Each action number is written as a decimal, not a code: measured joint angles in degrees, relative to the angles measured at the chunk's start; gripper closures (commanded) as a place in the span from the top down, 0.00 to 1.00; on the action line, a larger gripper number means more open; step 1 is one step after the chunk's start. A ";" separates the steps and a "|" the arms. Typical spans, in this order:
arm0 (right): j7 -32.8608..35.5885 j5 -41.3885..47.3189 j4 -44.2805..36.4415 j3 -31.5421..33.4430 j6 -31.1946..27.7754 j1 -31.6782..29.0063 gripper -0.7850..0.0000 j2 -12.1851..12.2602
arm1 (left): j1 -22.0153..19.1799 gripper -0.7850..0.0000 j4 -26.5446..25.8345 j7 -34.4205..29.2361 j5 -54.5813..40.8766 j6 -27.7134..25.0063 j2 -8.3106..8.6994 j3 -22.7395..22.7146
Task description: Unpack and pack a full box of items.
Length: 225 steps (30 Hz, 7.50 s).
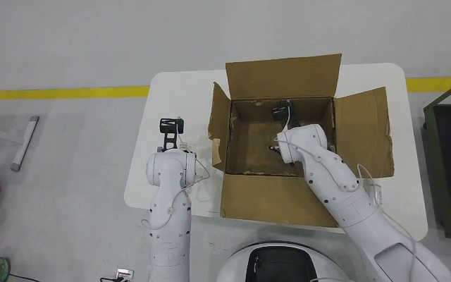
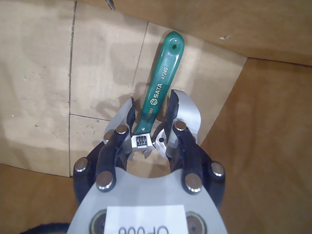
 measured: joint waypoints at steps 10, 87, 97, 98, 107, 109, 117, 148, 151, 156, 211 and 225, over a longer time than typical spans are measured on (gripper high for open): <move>-0.72 0.00 -0.88 0.12 -1.57 -0.09 0.00 -0.60 | 0.00 1.00 0.00 0.00 0.00 0.00 0.00 0.00; -0.34 21.25 -61.71 59.59 -27.28 -56.07 0.00 4.26 | 0.00 1.00 0.00 0.00 0.00 0.00 0.00 0.00; -8.04 13.32 -56.73 52.05 -26.25 -60.41 0.00 4.45 | 0.00 1.00 0.00 0.00 0.00 0.00 0.00 0.00; -8.35 13.01 -55.87 51.77 -26.10 -60.05 0.00 4.51 | 0.00 1.00 0.00 0.00 0.00 0.00 0.00 0.00; -8.53 11.32 -51.89 49.20 -26.31 -56.66 0.44 5.22 | 0.00 1.00 0.00 0.00 0.00 0.00 0.00 0.00; -8.09 10.87 -51.34 48.70 -26.16 -55.99 0.99 5.38 | 0.00 1.00 0.00 0.00 0.00 0.00 0.00 0.00; -6.60 13.47 -53.51 50.76 -24.96 -53.75 1.00 5.98 | 0.00 1.00 0.00 0.00 0.00 0.00 0.00 0.00; 4.45 13.46 -61.33 16.09 -19.67 -22.84 0.00 11.36 | 0.00 1.00 0.00 0.00 0.00 0.00 0.00 0.00; 3.00 7.31 -58.29 11.62 -19.72 -25.07 0.00 11.40 | 0.00 1.00 0.00 0.00 0.00 0.00 0.00 0.00; -1.19 1.86 -52.02 8.22 -17.38 -24.83 0.00 11.03 | 0.00 1.00 0.00 0.00 0.00 0.00 0.00 0.00; 8.91 -11.22 -15.23 -5.80 -14.27 -6.22 0.82 4.91 | 0.00 1.00 0.00 0.00 0.00 0.00 0.00 0.00; 9.34 -10.94 -11.90 -5.25 -13.06 -5.93 0.58 3.25 | 0.00 1.00 0.00 0.00 0.00 0.00 0.00 0.00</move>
